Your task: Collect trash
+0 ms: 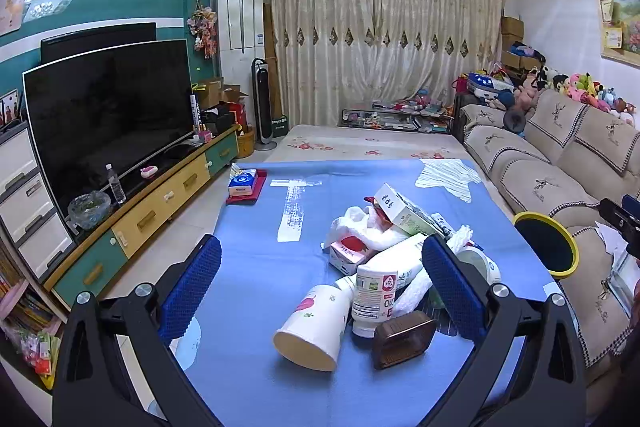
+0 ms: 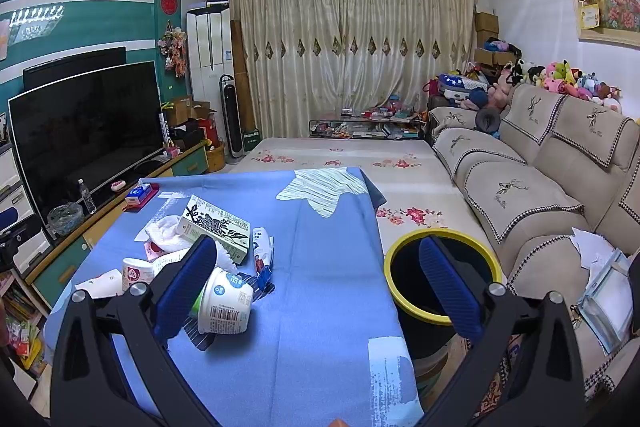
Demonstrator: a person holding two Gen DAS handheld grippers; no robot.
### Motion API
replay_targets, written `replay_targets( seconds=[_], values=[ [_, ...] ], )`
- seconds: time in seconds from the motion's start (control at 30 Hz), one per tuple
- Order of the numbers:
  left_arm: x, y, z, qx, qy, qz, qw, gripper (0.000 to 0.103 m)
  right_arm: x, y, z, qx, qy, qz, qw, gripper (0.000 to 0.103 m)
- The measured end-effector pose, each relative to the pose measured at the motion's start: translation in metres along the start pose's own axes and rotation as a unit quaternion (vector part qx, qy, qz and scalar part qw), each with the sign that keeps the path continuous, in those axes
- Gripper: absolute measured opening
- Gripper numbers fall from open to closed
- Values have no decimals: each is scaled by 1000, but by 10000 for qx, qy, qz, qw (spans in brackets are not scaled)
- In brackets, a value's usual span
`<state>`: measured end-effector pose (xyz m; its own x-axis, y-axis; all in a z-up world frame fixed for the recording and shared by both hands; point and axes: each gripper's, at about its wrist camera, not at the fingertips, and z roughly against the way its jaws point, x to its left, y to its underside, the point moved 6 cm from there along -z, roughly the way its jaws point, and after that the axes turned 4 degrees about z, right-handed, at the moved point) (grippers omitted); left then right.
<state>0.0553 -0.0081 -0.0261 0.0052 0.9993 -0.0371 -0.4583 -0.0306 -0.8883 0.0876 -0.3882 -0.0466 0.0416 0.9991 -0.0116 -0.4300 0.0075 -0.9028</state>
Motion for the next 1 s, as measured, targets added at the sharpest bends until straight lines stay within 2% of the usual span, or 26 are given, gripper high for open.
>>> replay_targets(
  seconds=[1.0],
  values=[
    [-3, 0, -2, 69, 25, -39, 10000, 99, -4, 5, -10, 70, -5, -99, 9999, 97]
  ],
)
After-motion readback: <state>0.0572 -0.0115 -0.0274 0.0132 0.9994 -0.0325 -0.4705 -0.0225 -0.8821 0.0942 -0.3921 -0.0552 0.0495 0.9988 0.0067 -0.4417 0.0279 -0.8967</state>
